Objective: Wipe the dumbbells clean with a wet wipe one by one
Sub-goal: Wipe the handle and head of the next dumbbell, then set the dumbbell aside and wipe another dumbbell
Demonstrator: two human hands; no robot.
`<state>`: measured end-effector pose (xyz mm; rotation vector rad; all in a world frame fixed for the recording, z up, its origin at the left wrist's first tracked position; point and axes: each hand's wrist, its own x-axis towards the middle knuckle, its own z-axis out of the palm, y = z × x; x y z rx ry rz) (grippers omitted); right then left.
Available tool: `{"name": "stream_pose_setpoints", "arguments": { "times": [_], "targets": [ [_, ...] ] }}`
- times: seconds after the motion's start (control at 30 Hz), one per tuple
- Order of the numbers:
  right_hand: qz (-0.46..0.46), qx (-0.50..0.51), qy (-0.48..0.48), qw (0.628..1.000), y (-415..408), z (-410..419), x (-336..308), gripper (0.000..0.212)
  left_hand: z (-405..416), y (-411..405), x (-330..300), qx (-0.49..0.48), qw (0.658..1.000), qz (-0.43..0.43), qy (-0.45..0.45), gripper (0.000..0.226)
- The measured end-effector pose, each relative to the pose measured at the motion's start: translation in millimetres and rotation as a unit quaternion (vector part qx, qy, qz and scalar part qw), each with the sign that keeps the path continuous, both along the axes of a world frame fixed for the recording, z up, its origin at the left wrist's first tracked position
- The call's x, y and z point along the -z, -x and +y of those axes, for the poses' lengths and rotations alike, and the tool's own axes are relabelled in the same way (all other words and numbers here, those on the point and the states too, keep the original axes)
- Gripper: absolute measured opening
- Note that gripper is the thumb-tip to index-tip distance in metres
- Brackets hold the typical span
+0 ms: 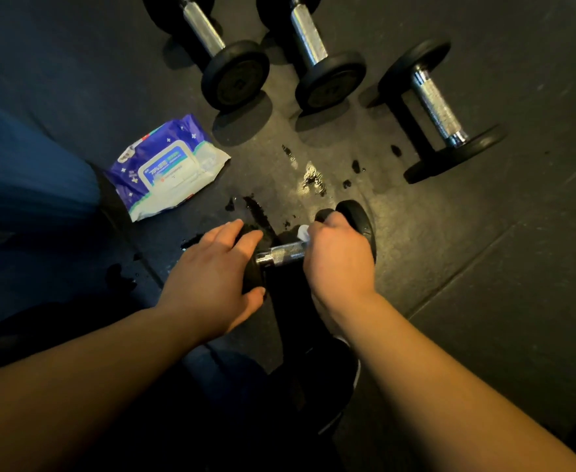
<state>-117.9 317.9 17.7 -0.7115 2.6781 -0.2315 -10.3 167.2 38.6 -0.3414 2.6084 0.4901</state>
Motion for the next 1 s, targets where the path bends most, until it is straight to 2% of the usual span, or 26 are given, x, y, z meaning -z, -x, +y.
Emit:
{"name": "stream_pose_setpoints", "arguments": {
  "times": [0.13, 0.23, 0.3, 0.47, 0.63, 0.73, 0.8, 0.9, 1.0],
  "targets": [
    [-0.044, -0.022, 0.044, 0.998, -14.9, -11.1, -5.4, 0.014, 3.9, 19.8, 4.9, 0.026, 0.999, -0.001, 0.022, 0.077],
    [-0.01, 0.063, 0.099, 0.993, -6.9, -1.4, -12.1, 0.014, 7.8, 37.8, 7.8, 0.063, 0.997, 0.013, 0.036, 0.07],
    [0.011, 0.121, 0.147, 0.982, 3.7, 11.2, -24.0, 0.018, 13.7, 51.4, 7.9, 0.114, 0.992, -0.006, 0.059, 0.063],
    [0.018, 0.283, 0.26, 0.923, 31.4, 40.2, -43.0, 0.022, 30.2, 75.7, 11.4, 0.179, 0.976, -0.063, 0.106, 0.043],
    [-0.012, 0.384, 0.327, 0.863, 44.1, 61.1, -43.2, 0.02, 29.3, 85.0, 19.2, 0.194, 0.975, -0.09, 0.068, 0.026],
    [-0.007, 0.43, 0.37, 0.823, 48.2, 72.9, -46.4, 0.019, 21.6, 90.0, 24.4, 0.191, 0.976, -0.099, 0.04, 0.03],
    [0.002, 0.447, 0.394, 0.803, 50.6, 80.5, -49.0, 0.021, 19.4, 97.2, 27.0, 0.154, 0.983, -0.099, -0.005, 0.03],
    [0.019, 0.461, 0.417, 0.783, 55.0, 89.5, -52.4, 0.026, 29.2, 118.4, 31.9, 0.045, 0.99, -0.104, -0.08, 0.027],
    [0.016, 0.47, 0.423, 0.774, 57.4, 93.3, -54.1, 0.028, 49.2, 152.3, 33.6, -0.126, 0.968, -0.091, -0.198, 0.035]
  ]
}}
